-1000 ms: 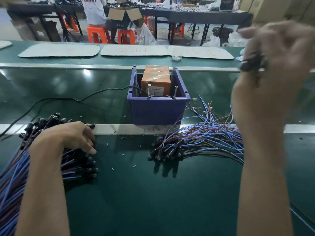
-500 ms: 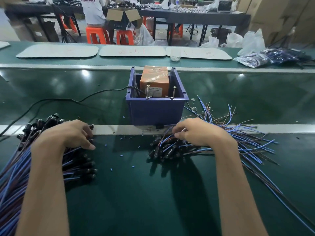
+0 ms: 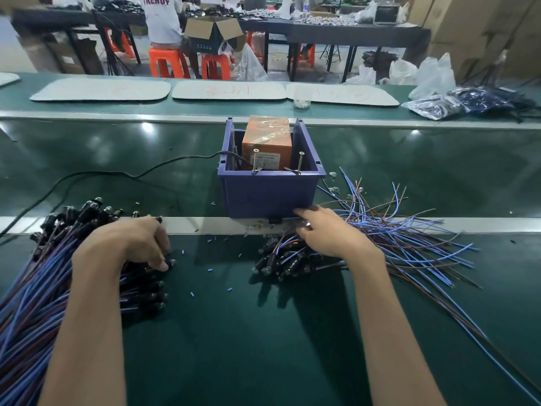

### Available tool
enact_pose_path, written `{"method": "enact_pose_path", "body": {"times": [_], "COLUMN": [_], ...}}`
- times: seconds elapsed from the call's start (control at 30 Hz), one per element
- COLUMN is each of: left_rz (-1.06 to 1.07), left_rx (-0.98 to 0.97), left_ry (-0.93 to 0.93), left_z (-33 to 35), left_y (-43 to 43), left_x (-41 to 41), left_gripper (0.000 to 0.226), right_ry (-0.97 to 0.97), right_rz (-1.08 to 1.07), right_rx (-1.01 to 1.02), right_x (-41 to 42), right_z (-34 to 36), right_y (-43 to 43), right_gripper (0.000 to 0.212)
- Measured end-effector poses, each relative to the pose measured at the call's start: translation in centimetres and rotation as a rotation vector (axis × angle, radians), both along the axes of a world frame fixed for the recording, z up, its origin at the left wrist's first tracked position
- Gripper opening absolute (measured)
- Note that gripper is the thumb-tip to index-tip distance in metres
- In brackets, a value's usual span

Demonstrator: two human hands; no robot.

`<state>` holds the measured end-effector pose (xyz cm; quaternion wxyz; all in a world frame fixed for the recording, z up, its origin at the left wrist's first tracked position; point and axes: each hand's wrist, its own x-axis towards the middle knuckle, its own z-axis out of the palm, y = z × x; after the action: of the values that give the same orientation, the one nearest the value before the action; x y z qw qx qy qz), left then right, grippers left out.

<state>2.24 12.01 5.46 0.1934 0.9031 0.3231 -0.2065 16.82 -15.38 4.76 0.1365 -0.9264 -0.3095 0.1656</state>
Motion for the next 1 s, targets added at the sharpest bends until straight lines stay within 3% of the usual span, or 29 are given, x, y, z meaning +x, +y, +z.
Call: {"method": "enact_pose_path", "body": {"times": [0.4,0.7,1.0], "left_rz": [-0.079,-0.181,-0.240], "left_rx": [0.028,0.021,-0.021], "left_ry": [-0.054,-0.128,-0.335], "left_z": [1.6,3.0,4.0], "left_y": [-1.1,-2.6,-3.7], "left_x": [0.1,0.1,0.1], "left_gripper": [0.026,0.019,0.020], "right_ry": [0.068,-0.001,0.024], "right_rz": [0.026,-0.044,-0.013], "right_rx": [-0.111,0.094,0.143], "right_x": [-0.5,-0.9,-1.1], "right_z": [1.4,3.1,3.5], "right_y": [-0.5,-1.4,-1.4], "right_gripper": [0.027,0.010,0.029]}}
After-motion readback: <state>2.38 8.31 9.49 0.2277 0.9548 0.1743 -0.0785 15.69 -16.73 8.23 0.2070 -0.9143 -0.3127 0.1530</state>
